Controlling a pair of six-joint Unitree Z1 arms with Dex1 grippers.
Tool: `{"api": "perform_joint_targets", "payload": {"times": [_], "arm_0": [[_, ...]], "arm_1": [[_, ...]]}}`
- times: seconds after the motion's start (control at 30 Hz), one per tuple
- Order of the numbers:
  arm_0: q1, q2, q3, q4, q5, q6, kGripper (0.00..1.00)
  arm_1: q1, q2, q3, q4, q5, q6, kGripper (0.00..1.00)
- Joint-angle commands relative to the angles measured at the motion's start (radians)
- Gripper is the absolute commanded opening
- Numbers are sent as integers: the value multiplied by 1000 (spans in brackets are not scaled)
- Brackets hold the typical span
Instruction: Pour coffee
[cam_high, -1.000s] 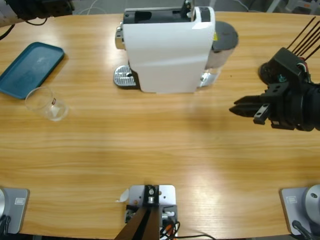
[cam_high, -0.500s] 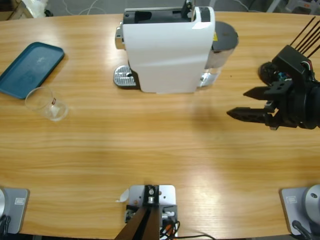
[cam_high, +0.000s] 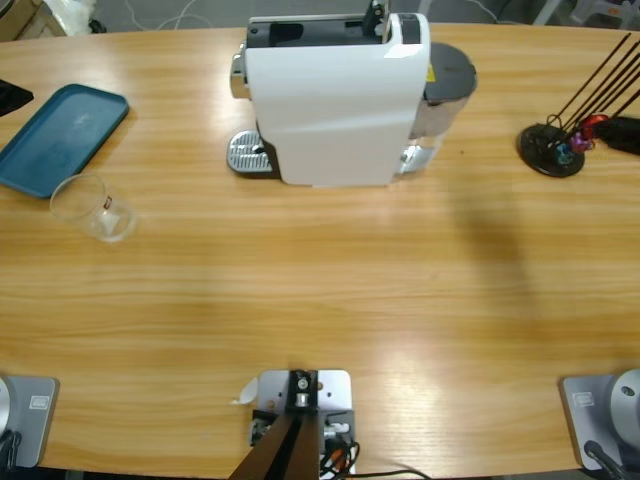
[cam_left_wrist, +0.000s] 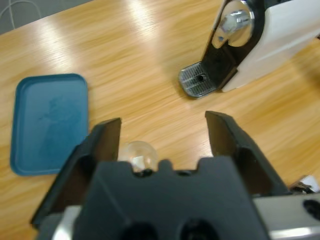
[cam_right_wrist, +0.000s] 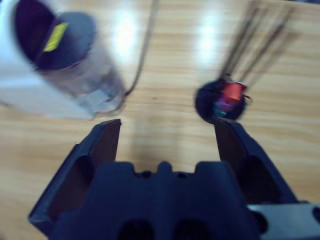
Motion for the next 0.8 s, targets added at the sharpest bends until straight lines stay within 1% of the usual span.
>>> {"api": "perform_joint_targets", "payload": {"times": [0.03,0.07,0.1,0.17,0.2,0.23,0.27,0.33,0.37,0.5,0.57,0.63,0.8], "arm_0": [[-36,-60,44,39,47,-4,757],[-36,-64,51,40,47,-3,752],[-36,-68,57,42,48,-3,734],[-35,-87,66,46,48,8,724],[-33,-89,68,50,49,12,724],[-30,-85,70,54,49,15,725],[-28,-79,72,61,48,25,745],[-28,-73,73,64,48,46,893],[-28,-69,74,64,48,59,918],[-9,-61,77,64,49,63,913],[-2,-63,79,64,49,63,913],[-2,-63,79,64,49,63,913],[-1,-65,81,63,51,64,906]], "arm_1": [[-229,17,-26,61,50,0,981],[-234,29,-30,59,55,-2,948],[-236,41,-32,52,60,-9,886],[-240,62,-32,39,71,-15,879],[-251,78,-32,27,83,-22,851],[-267,109,-34,5,108,-39,804],[-279,144,-39,-12,121,-44,803],[-302,237,-53,-37,127,-48,803],[-310,275,-60,-45,127,-50,803],[-358,367,-52,-95,126,-51,802],[-378,387,-50,-116,130,-51,798],[-392,412,-49,-131,128,-51,762],[-414,466,-49,-160,139,-51,757]]}}
